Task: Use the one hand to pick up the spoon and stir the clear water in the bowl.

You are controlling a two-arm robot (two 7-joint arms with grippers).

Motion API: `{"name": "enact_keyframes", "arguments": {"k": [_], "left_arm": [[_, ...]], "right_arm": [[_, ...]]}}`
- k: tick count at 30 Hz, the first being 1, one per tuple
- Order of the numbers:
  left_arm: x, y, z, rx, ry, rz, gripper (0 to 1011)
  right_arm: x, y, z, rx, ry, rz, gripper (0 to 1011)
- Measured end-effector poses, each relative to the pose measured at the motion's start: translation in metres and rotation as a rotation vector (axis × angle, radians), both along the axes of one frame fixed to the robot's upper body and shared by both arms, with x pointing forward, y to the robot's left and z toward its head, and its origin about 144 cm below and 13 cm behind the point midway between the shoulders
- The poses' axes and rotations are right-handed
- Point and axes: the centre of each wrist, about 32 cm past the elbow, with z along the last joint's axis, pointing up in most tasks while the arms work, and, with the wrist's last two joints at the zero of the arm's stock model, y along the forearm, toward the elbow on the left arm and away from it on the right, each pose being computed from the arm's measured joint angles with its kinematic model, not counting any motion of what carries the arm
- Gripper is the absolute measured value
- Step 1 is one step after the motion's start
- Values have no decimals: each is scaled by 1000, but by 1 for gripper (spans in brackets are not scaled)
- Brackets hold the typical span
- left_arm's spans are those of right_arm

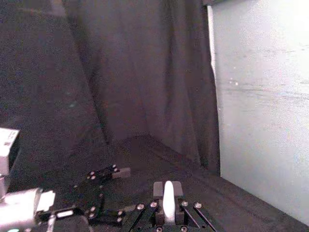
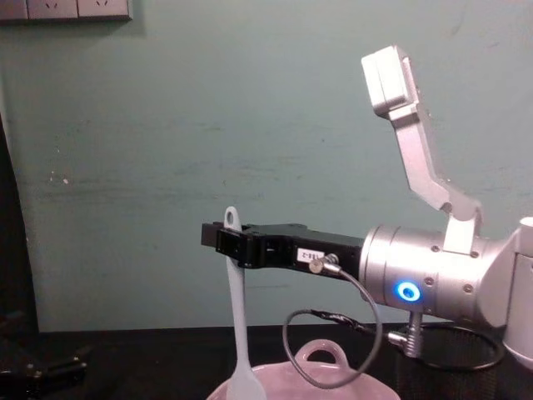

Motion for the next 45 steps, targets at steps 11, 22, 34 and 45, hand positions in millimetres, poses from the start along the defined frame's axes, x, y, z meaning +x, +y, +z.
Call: {"name": "enact_keyframes", "arguments": {"k": [11, 22, 34, 45], "left_arm": [[0, 0, 0, 0, 0, 0, 1011], [0, 0, 0, 0, 0, 0, 1011], [0, 0, 0, 0, 0, 0, 1011], [0, 0, 0, 0, 0, 0, 1011]], "right_arm": [[16, -12, 3, 1, -8, -86, 112], [6, -37, 5, -14, -14, -143, 112], [-21, -39, 5, -33, -14, -111, 111], [-26, -21, 1, -21, 4, -51, 111]]}}
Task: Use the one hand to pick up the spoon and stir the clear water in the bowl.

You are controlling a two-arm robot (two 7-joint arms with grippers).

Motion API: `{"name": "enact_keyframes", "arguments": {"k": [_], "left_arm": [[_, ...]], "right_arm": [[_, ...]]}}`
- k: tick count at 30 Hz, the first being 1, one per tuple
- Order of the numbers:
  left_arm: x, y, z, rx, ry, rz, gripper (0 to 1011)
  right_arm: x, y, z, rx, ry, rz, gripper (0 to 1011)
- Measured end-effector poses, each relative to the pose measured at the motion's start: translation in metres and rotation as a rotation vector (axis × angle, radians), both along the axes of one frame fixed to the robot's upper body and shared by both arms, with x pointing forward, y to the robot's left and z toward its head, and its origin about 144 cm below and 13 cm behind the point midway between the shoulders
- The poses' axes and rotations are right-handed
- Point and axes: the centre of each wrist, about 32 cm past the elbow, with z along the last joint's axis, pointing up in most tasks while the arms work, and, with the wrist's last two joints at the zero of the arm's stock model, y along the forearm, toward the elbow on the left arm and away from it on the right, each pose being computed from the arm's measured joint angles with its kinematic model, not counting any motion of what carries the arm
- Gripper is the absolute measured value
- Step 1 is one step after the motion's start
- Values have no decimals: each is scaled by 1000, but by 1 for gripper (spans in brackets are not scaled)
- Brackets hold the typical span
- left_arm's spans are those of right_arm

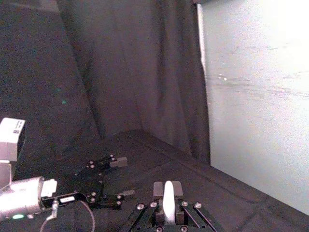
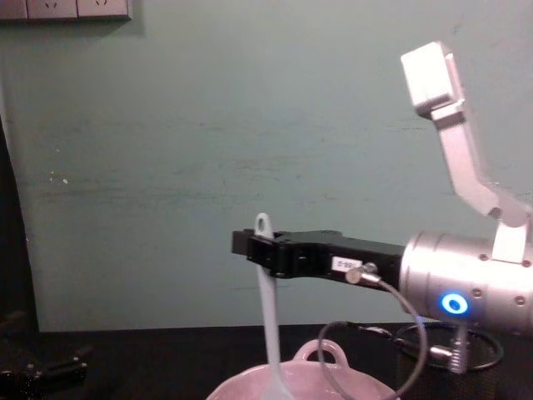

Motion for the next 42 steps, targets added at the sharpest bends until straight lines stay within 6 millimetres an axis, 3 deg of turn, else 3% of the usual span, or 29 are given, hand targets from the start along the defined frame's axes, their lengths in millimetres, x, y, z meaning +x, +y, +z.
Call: {"name": "enact_keyframes", "arguments": {"k": [12, 23, 32, 42], "left_arm": [[0, 0, 0, 0, 0, 0, 1011], [0, 0, 0, 0, 0, 0, 1011], [0, 0, 0, 0, 0, 0, 1011], [0, 0, 0, 0, 0, 0, 1011]], "right_arm": [[28, 22, -4, 26, 9, 22, 111], [42, 2, 0, 26, 1, -45, 112], [31, -26, -1, 21, 5, -92, 112], [8, -35, 0, 16, -1, -82, 111]]}}
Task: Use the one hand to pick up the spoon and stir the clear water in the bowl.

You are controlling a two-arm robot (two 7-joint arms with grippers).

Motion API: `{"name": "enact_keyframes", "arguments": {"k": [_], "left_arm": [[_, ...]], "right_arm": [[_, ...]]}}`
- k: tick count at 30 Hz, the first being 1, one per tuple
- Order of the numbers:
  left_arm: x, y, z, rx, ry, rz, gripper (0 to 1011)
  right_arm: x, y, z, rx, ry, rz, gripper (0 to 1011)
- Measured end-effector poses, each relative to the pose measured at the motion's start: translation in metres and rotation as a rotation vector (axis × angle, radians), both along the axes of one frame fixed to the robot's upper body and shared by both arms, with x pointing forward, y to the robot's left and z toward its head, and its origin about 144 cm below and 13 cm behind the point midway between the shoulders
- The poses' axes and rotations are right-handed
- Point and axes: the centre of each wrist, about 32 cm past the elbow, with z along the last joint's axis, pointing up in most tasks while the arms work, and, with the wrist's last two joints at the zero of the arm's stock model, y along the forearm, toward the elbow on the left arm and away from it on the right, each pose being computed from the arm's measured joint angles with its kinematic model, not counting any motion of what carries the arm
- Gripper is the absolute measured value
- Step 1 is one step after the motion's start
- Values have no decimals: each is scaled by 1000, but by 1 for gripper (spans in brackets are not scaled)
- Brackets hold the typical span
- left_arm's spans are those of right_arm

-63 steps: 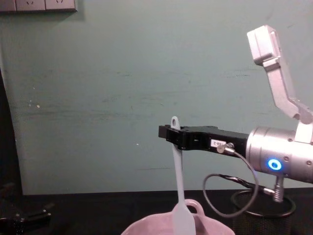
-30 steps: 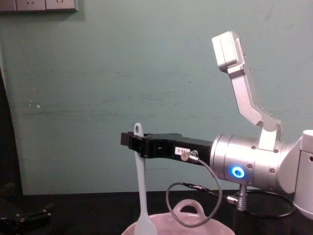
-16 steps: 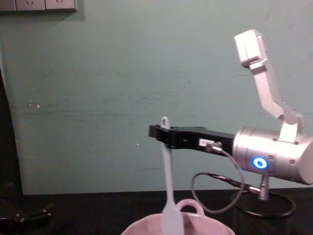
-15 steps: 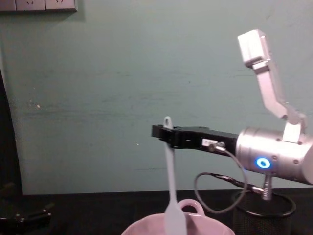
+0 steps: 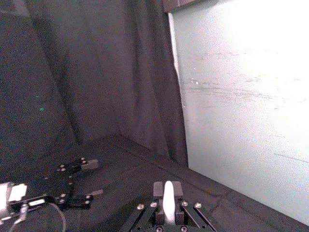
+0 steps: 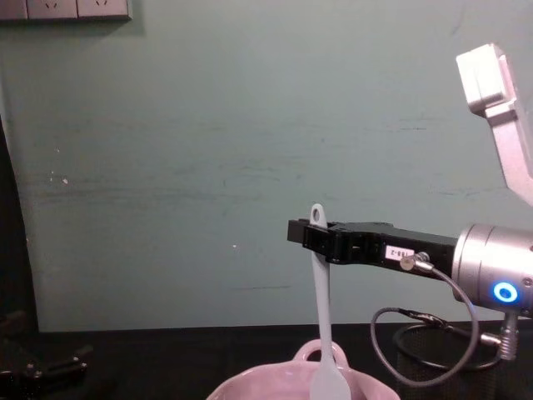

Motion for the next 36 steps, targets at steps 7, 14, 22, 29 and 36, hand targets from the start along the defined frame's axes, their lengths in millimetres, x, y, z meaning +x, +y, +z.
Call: {"name": "enact_keyframes", "arguments": {"k": [7, 14, 22, 29, 36], "left_arm": [[0, 0, 0, 0, 0, 0, 1011], [0, 0, 0, 0, 0, 0, 1011], [0, 0, 0, 0, 0, 0, 1011], [0, 0, 0, 0, 0, 0, 1011], [0, 0, 0, 0, 0, 0, 1011]], "right_arm": [[-12, 4, 0, 3, -1, 30, 112], [-16, 15, -3, 10, 13, 63, 112], [-6, 38, -8, 19, 32, 103, 111], [7, 52, -8, 21, 36, 104, 112], [21, 51, -7, 38, 32, 70, 112]]}}
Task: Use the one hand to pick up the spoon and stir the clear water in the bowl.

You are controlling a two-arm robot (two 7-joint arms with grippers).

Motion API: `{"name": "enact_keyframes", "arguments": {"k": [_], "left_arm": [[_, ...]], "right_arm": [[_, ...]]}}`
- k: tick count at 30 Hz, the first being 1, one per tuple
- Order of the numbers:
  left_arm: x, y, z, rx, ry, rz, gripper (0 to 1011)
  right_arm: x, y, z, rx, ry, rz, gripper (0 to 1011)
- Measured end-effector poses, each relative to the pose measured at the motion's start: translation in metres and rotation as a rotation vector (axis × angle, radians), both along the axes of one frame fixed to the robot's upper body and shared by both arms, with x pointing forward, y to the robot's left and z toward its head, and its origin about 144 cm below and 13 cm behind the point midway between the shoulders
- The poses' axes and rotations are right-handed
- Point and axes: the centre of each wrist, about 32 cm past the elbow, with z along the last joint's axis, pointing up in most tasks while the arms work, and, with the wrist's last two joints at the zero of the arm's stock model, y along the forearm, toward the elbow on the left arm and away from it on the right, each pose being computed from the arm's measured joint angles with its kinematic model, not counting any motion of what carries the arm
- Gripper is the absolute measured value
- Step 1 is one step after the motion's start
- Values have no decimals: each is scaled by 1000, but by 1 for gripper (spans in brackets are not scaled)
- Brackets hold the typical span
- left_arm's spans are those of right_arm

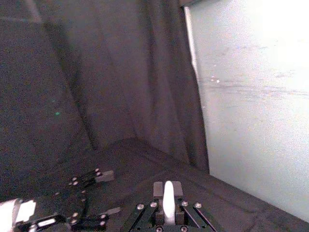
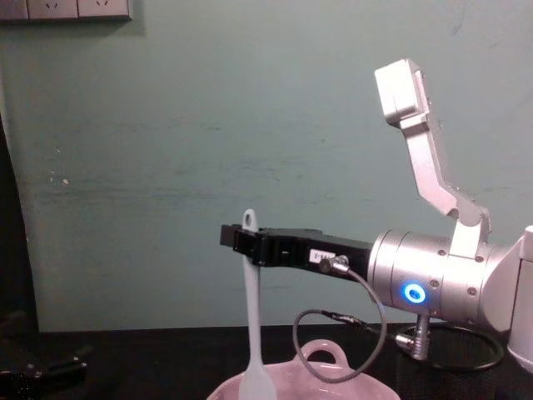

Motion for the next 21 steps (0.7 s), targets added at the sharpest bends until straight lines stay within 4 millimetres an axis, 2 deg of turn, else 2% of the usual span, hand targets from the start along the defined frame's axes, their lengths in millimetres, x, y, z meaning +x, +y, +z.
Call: {"name": "enact_keyframes", "arguments": {"k": [10, 21], "left_arm": [[0, 0, 0, 0, 0, 0, 1011], [0, 0, 0, 0, 0, 0, 1011]], "right_arm": [[4, -22, 0, 4, -2, -66, 112], [-19, -44, 1, -19, -7, -78, 112]]}}
